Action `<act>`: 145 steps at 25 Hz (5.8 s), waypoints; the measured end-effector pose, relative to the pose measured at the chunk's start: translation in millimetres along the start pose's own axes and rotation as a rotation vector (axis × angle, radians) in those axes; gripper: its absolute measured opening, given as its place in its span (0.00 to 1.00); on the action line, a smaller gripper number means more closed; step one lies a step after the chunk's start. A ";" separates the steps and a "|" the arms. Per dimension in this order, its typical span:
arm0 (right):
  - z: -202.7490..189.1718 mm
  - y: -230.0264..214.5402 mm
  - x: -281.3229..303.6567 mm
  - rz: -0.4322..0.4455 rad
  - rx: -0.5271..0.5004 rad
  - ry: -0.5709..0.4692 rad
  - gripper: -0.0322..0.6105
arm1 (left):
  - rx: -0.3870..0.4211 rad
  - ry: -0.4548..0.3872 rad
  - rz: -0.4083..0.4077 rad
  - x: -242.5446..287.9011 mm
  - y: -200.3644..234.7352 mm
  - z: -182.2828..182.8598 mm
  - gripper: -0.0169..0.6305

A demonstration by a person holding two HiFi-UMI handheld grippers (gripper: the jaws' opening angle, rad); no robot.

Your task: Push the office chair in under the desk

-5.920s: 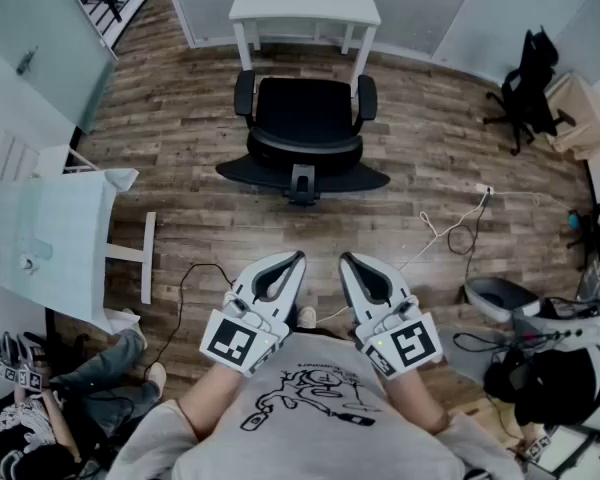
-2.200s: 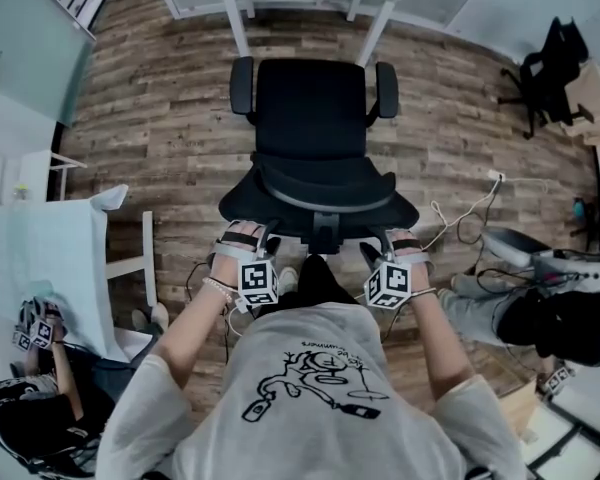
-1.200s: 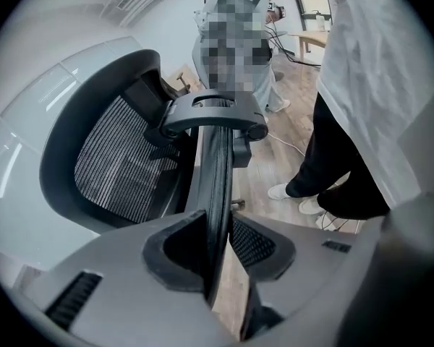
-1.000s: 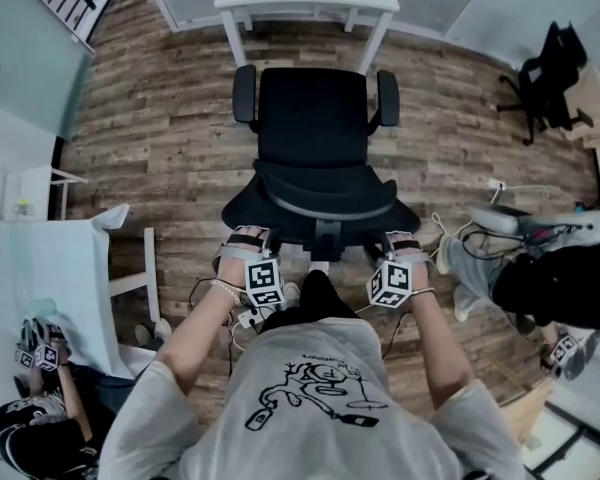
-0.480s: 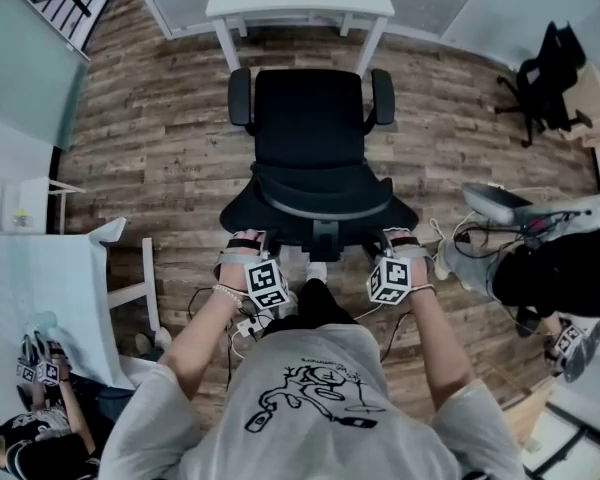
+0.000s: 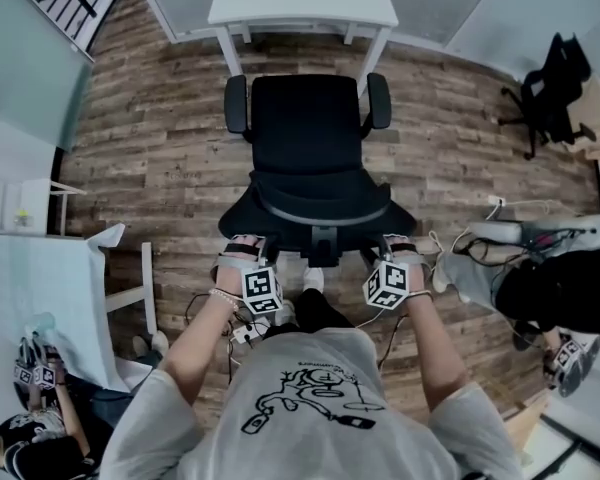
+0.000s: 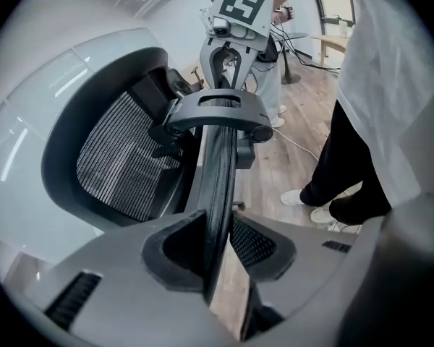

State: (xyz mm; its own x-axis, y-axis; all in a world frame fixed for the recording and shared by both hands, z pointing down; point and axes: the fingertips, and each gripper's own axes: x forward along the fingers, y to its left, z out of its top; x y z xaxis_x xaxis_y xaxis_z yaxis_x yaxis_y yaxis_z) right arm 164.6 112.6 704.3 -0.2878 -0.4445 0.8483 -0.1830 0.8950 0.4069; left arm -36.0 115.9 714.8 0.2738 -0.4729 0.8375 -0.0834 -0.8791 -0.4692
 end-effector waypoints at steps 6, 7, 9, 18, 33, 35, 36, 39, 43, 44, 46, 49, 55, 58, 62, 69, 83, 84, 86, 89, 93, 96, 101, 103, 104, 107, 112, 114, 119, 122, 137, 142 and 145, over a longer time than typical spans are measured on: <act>1.4 -13.9 12.0 0.006 0.028 -0.007 0.26 | 0.013 0.027 -0.014 10.9 13.2 -4.8 0.19; 4.0 -15.7 14.6 0.007 0.034 -0.010 0.26 | 0.015 0.032 -0.016 12.4 16.2 -7.8 0.19; 10.8 -18.8 18.9 0.008 0.042 -0.020 0.26 | 0.019 0.043 -0.019 14.5 22.1 -15.2 0.19; 16.2 -37.3 29.0 0.018 0.025 -0.050 0.26 | -0.020 0.083 -0.027 24.9 41.7 -22.8 0.18; 13.5 -80.2 49.5 0.030 -0.015 -0.062 0.26 | -0.133 0.085 -0.050 49.8 80.0 -22.2 0.19; 12.2 -85.9 51.6 0.031 -0.012 -0.058 0.26 | -0.139 0.080 -0.048 52.1 83.6 -20.4 0.20; 11.6 -88.7 52.9 0.031 -0.010 -0.054 0.26 | -0.140 0.076 -0.047 53.2 85.3 -19.7 0.19; 8.5 -100.4 56.7 0.024 -0.005 -0.045 0.26 | -0.136 0.066 -0.047 57.4 93.2 -16.4 0.19; 7.5 -112.4 63.9 0.030 0.010 -0.035 0.26 | -0.112 0.039 -0.049 64.9 102.5 -16.6 0.19; 8.2 -115.7 65.8 0.032 0.014 -0.031 0.26 | -0.106 0.034 -0.052 66.9 105.5 -17.7 0.19; 11.2 -120.4 69.1 0.044 0.027 -0.036 0.26 | -0.100 0.034 -0.060 70.1 113.7 -20.7 0.19; 17.2 -127.0 75.4 0.050 0.045 -0.053 0.26 | -0.100 0.039 -0.074 75.2 124.6 -27.2 0.20; 28.7 -147.9 90.3 0.055 0.063 -0.049 0.26 | -0.097 0.036 -0.082 86.1 144.7 -39.7 0.20; 32.2 -160.8 100.7 0.067 0.084 -0.037 0.27 | -0.085 0.023 -0.099 94.2 160.8 -44.3 0.20; 41.0 -179.3 115.6 0.086 0.099 -0.023 0.27 | -0.066 0.039 -0.102 104.4 186.2 -55.8 0.20; 49.3 -213.4 135.2 0.079 0.119 -0.015 0.27 | -0.041 0.046 -0.099 119.0 224.2 -64.6 0.20; 61.6 -265.7 164.2 0.070 0.143 -0.002 0.27 | -0.048 0.039 -0.093 146.5 283.2 -76.6 0.21; 61.3 -269.3 165.7 0.069 0.145 0.003 0.27 | -0.047 0.034 -0.096 148.1 286.4 -76.1 0.21; 60.1 -275.6 168.1 0.066 0.147 0.011 0.27 | -0.042 0.023 -0.102 150.9 291.6 -74.6 0.21; 58.2 -284.5 171.4 0.065 0.153 0.015 0.27 | -0.039 0.014 -0.102 155.3 299.6 -72.4 0.21; 57.2 -298.8 177.6 0.060 0.161 0.019 0.27 | -0.031 0.006 -0.103 163.1 314.3 -71.8 0.21; 59.4 -311.0 183.1 0.042 0.168 0.022 0.28 | -0.028 0.001 -0.097 168.3 326.4 -73.6 0.21; 61.7 -329.4 191.7 0.040 0.165 0.027 0.28 | -0.032 0.000 -0.090 177.2 345.0 -75.5 0.21; 60.5 -337.2 196.1 0.036 0.166 0.026 0.28 | -0.033 0.001 -0.086 181.9 352.7 -75.0 0.21; 60.0 -341.6 198.2 0.032 0.168 0.027 0.28 | -0.034 0.001 -0.084 184.4 356.9 -74.6 0.21; 61.2 -353.8 203.4 0.028 0.174 0.029 0.28 | -0.035 0.005 -0.084 189.8 369.1 -75.9 0.21; 65.1 -372.3 211.9 0.025 0.170 0.019 0.28 | -0.029 0.003 -0.092 197.3 387.0 -78.3 0.21; 65.5 -378.1 215.4 0.029 0.167 0.019 0.28 | -0.030 -0.001 -0.095 200.2 392.0 -78.8 0.21; 63.9 -394.7 220.2 0.034 0.160 0.014 0.28 | -0.033 -0.004 -0.111 206.0 405.4 -76.3 0.21; 62.4 -402.9 222.6 0.037 0.159 0.017 0.28 | -0.037 -0.009 -0.123 209.4 412.1 -74.8 0.21; 48.5 -445.6 236.5 0.046 0.141 0.019 0.29 | -0.049 -0.031 -0.157 230.0 436.7 -58.8 0.23; 42.4 -460.7 240.8 0.049 0.133 0.023 0.29 | -0.047 -0.033 -0.151 234.2 450.3 -51.2 0.23; 38.7 -466.4 240.9 0.052 0.129 0.024 0.30 | -0.058 -0.037 -0.166 237.9 449.9 -47.4 0.23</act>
State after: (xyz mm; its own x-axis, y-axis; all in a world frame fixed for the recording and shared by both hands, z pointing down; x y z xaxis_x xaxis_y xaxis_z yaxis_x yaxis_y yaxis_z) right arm 144.2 -413.4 705.7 -0.2777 -0.3954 0.8755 -0.2881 0.9037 0.3167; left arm -53.7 -394.9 716.2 0.3231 -0.3199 0.8906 -0.0889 -0.9472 -0.3080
